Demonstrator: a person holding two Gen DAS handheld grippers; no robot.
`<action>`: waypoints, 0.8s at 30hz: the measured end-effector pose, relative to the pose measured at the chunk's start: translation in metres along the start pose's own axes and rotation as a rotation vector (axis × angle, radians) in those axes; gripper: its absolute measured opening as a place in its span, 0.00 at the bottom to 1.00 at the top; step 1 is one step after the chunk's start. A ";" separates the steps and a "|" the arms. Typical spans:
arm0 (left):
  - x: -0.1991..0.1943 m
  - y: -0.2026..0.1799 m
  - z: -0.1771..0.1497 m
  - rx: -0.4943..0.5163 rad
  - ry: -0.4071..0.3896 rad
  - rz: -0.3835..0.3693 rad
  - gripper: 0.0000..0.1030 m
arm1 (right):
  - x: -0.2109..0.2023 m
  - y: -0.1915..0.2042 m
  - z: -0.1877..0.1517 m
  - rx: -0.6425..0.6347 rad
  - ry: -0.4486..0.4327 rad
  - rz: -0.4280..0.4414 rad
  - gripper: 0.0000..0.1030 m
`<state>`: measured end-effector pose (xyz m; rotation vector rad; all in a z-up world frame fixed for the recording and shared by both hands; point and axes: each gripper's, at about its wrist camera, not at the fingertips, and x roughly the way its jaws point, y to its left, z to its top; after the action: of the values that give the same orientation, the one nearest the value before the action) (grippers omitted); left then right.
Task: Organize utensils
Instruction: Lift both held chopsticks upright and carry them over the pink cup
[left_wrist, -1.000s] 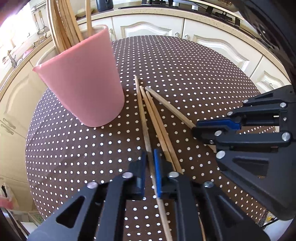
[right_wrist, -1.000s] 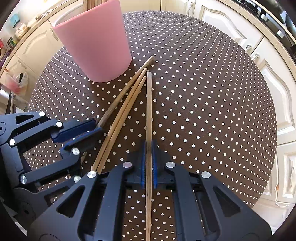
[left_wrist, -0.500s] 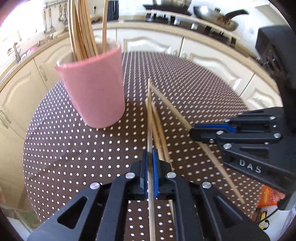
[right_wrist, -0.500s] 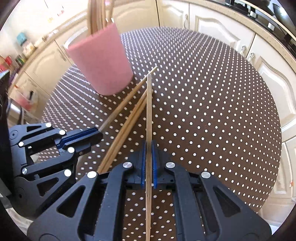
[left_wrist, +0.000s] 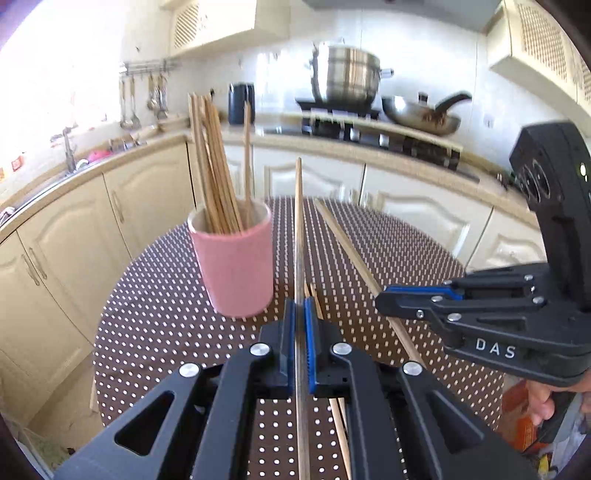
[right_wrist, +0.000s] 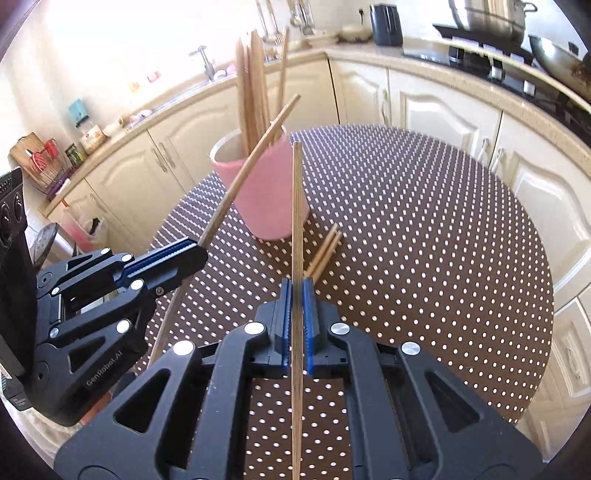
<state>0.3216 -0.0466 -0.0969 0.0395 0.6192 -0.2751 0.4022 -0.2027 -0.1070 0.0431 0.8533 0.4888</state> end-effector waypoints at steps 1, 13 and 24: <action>-0.003 0.003 0.003 -0.005 -0.015 0.000 0.05 | -0.007 0.001 0.000 0.000 -0.021 0.004 0.06; -0.029 0.002 0.029 -0.030 -0.189 0.027 0.05 | -0.038 0.029 0.026 0.012 -0.275 0.048 0.06; -0.029 0.035 0.076 -0.105 -0.353 0.026 0.05 | -0.036 0.039 0.083 0.029 -0.558 0.085 0.06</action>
<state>0.3513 -0.0152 -0.0200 -0.1000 0.2816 -0.2168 0.4273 -0.1703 -0.0175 0.2322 0.3118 0.5105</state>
